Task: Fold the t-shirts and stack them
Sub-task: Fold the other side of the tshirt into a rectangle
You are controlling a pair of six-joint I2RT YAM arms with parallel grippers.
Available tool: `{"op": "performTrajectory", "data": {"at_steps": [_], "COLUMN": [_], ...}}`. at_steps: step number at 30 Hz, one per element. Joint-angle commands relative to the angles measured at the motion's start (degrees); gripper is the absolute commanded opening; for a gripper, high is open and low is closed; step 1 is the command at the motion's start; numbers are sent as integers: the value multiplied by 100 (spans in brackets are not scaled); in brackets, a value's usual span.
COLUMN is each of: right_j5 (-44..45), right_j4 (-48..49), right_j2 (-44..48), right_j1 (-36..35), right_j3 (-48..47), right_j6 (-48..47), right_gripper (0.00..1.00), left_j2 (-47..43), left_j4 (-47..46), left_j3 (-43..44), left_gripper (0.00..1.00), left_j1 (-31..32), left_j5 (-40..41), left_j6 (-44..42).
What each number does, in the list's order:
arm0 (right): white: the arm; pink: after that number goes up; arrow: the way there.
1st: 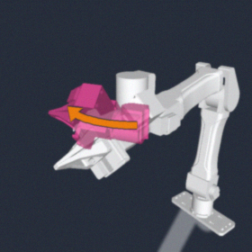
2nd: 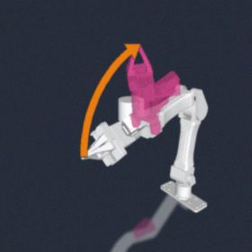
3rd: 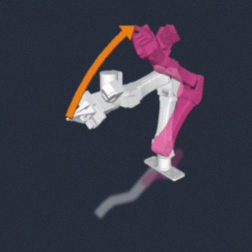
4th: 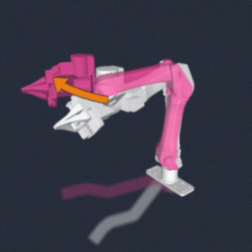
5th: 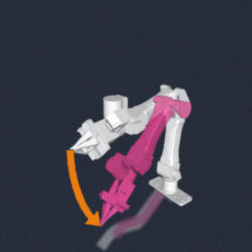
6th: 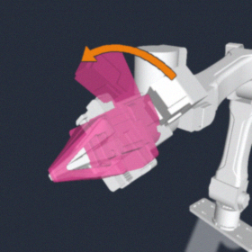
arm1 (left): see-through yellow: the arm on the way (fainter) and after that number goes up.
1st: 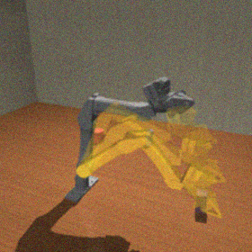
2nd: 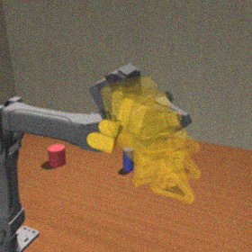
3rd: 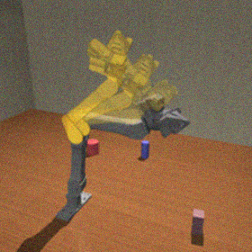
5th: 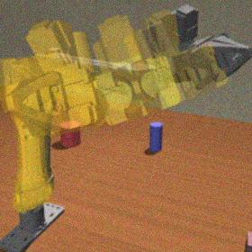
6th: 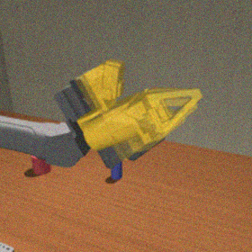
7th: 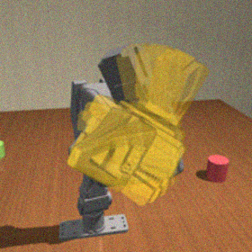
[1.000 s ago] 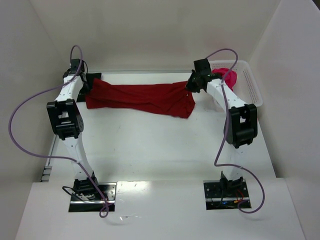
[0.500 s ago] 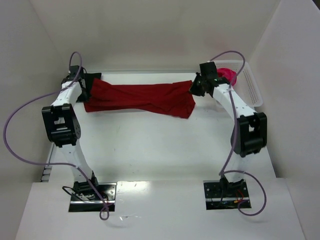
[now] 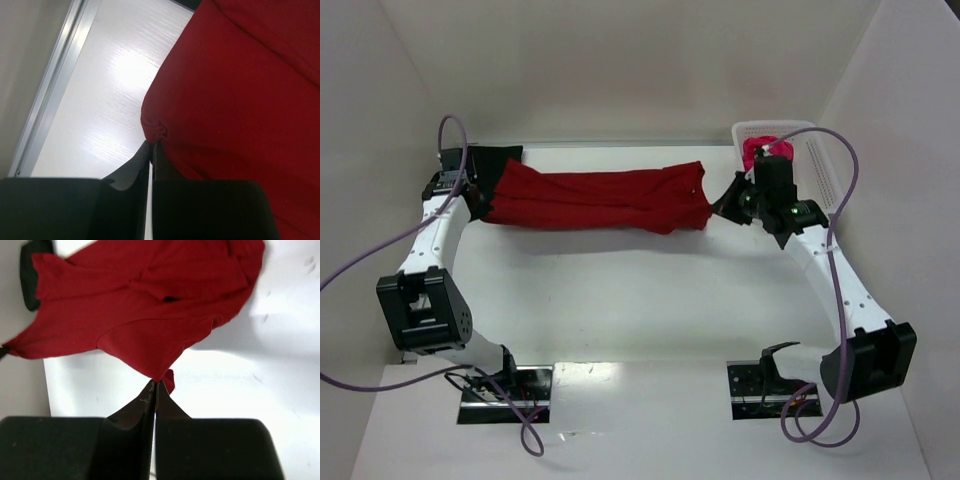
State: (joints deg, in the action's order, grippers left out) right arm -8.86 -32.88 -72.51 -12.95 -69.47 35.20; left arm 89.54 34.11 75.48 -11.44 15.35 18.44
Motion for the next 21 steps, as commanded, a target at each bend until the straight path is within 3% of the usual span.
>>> {"op": "performTrajectory", "data": {"at_steps": [1, 12, 21], "right_j5": [-300, -230, -168], "right_j4": [-235, -851, -1221], "right_j2": [290, 1159, 1336], "right_j1": [-6, -67, -67], "right_j3": [434, 1005, 997], "right_j6": [66, 171, 171], "right_gripper": [0, 0, 0], "left_j2": [-419, -1412, -1764], "left_j4": [78, 377, 562], "left_j3": [-182, -508, -675], "left_gripper": [0, 0, 0], "left_j1": [-34, -34, 19], "left_j5": [143, 91, 214], "left_j6": [160, 327, 503]}}
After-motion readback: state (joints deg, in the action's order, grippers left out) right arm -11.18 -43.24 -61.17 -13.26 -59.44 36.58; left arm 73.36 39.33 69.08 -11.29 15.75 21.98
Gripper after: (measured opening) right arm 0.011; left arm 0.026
